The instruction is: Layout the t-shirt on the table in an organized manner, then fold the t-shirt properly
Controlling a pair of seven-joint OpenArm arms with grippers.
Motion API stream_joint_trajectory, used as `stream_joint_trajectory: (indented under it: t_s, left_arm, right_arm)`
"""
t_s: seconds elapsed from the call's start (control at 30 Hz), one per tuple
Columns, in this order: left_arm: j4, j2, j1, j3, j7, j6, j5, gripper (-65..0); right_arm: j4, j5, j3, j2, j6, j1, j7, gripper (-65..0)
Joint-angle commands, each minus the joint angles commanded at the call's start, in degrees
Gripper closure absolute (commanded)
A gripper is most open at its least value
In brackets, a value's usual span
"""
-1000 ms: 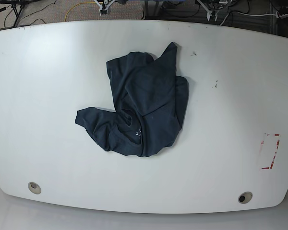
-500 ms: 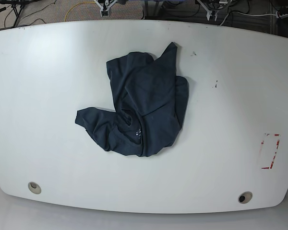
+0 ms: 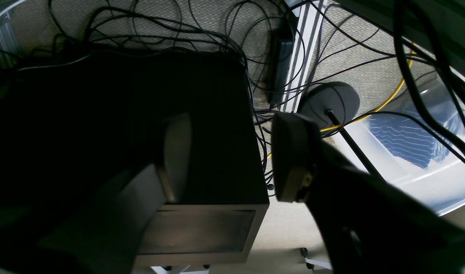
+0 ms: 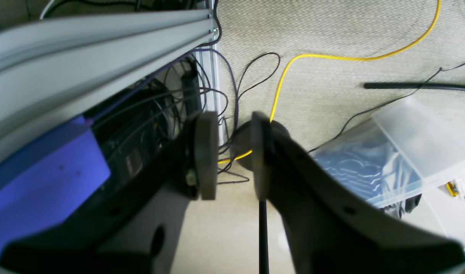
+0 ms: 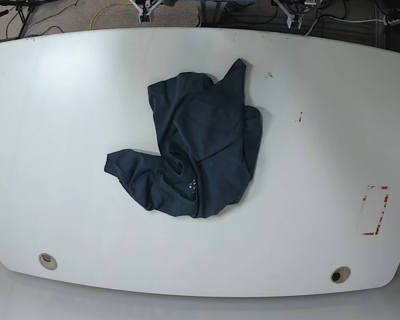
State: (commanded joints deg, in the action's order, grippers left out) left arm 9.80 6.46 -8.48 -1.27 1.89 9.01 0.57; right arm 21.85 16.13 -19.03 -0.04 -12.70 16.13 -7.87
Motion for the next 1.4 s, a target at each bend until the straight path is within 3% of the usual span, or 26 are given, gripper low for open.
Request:
stream_joint_trajectory:
  t_s: [0.2, 0.37, 0.73, 1.23, 1.4]
  left_arm:
    - [3.7, 0.1, -3.0, -0.1, -1.8, 0.0, 0.0, -31.4]
    - [11.1, 1.9, -7.1, -0.3, -1.8, 0.0, -0.4, -31.4]
    - [29.8, 2.6, -19.8, -3.4, -1.8, 0.1, -1.6, -31.4]
    - [57.7, 5.1, -40.8, -5.8, -1.8, 0.1, -4.0, -31.4]
    - [66.6, 4.9, -46.5, -7.7, -1.8, 0.1, -5.8, -31.4]
  right_arm:
    - [6.6, -0.2, -0.2, -1.1, 0.09, 4.7, -0.4, -13.6]
    - [16.0, -0.3, -0.3, -2.8, 0.09, 10.1, -0.3, -13.6]
    - [32.4, -0.3, -0.1, -6.3, -0.53, 20.6, -0.2, -13.6]
    - [49.7, -0.4, 1.5, -6.9, -0.70, 33.3, -0.2, -13.6]
    - [56.4, -5.2, 4.7, -6.5, -0.70, 38.4, -0.2, -13.6]
